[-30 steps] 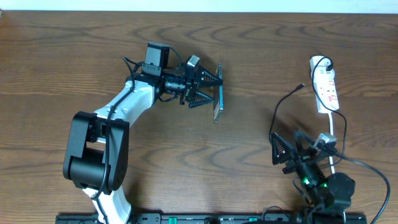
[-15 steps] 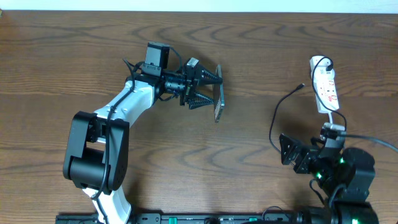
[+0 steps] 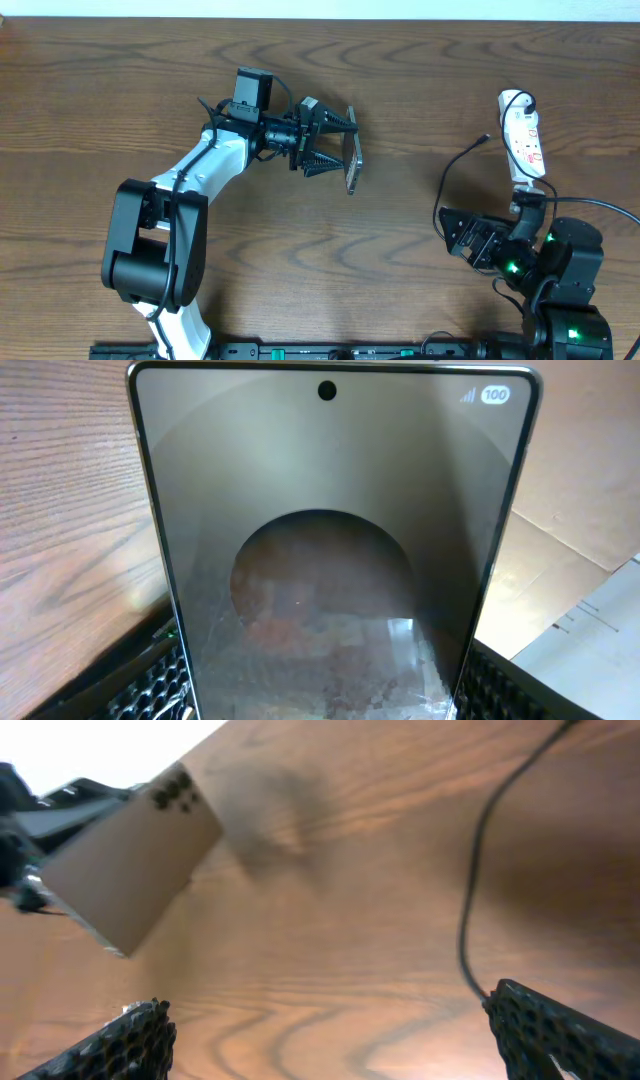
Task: Plug charger to phone and switch on socket
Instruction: 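Reach the right gripper to the phone and grasp its side edge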
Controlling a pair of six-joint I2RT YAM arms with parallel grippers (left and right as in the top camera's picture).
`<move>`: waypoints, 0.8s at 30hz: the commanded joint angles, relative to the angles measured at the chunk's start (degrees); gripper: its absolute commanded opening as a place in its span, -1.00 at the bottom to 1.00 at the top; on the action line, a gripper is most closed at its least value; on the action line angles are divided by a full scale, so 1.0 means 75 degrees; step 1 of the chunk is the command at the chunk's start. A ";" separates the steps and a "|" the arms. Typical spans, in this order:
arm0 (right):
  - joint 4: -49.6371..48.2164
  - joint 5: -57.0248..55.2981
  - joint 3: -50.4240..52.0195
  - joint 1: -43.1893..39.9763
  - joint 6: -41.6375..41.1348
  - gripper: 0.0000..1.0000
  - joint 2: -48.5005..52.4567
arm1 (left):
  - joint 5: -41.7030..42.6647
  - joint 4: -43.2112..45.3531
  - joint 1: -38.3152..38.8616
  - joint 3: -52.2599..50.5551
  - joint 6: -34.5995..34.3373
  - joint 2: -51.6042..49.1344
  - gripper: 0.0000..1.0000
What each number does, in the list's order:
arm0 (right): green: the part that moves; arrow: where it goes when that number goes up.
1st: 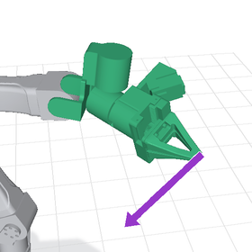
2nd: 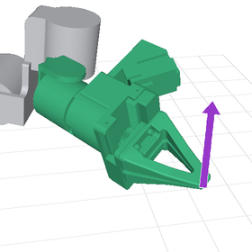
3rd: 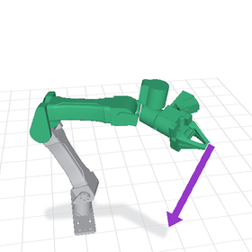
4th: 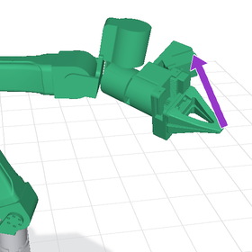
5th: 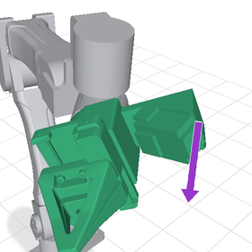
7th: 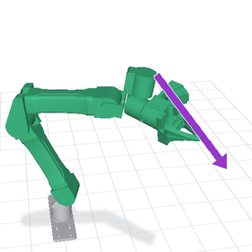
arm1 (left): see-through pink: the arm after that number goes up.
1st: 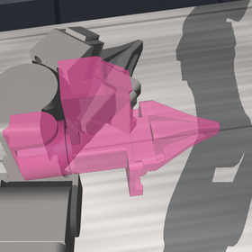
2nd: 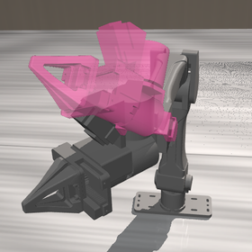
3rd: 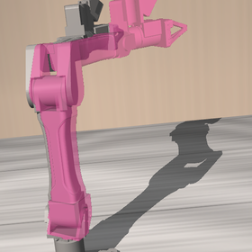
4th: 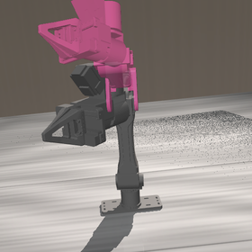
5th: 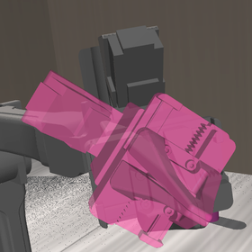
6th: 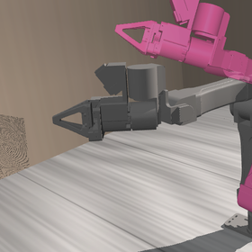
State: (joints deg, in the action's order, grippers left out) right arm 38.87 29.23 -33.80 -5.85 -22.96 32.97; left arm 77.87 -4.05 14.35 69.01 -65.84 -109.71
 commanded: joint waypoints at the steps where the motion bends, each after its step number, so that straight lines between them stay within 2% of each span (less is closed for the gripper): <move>1: -0.0251 0.0411 -0.0204 0.0044 -0.0338 0.99 -0.0009 | 0.0277 0.0044 -0.0026 -0.0006 -0.0064 0.0245 0.15; 6: -0.1046 0.0376 -0.0207 0.0111 0.0930 0.98 -0.0006 | 0.0277 0.0044 -0.0026 -0.0006 -0.0058 0.0245 0.15; 12: -0.1795 0.0291 -0.0297 0.0769 0.0982 0.97 0.0216 | 0.0274 0.0108 -0.0026 -0.0006 -0.0055 0.0245 0.14; 18: -0.1932 -0.0545 -0.0848 0.2433 0.0944 0.97 0.1128 | 0.0277 0.0271 -0.0026 -0.0006 -0.0058 0.0245 0.15; 24: -0.1518 -0.3159 -0.1990 0.4468 0.0032 0.99 0.2209 | 0.0277 0.0271 -0.0026 -0.0006 -0.0061 0.0245 0.15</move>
State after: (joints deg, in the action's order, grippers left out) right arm 26.81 18.17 -44.34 22.61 -19.03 47.42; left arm 77.84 -2.46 14.35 69.01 -66.04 -109.71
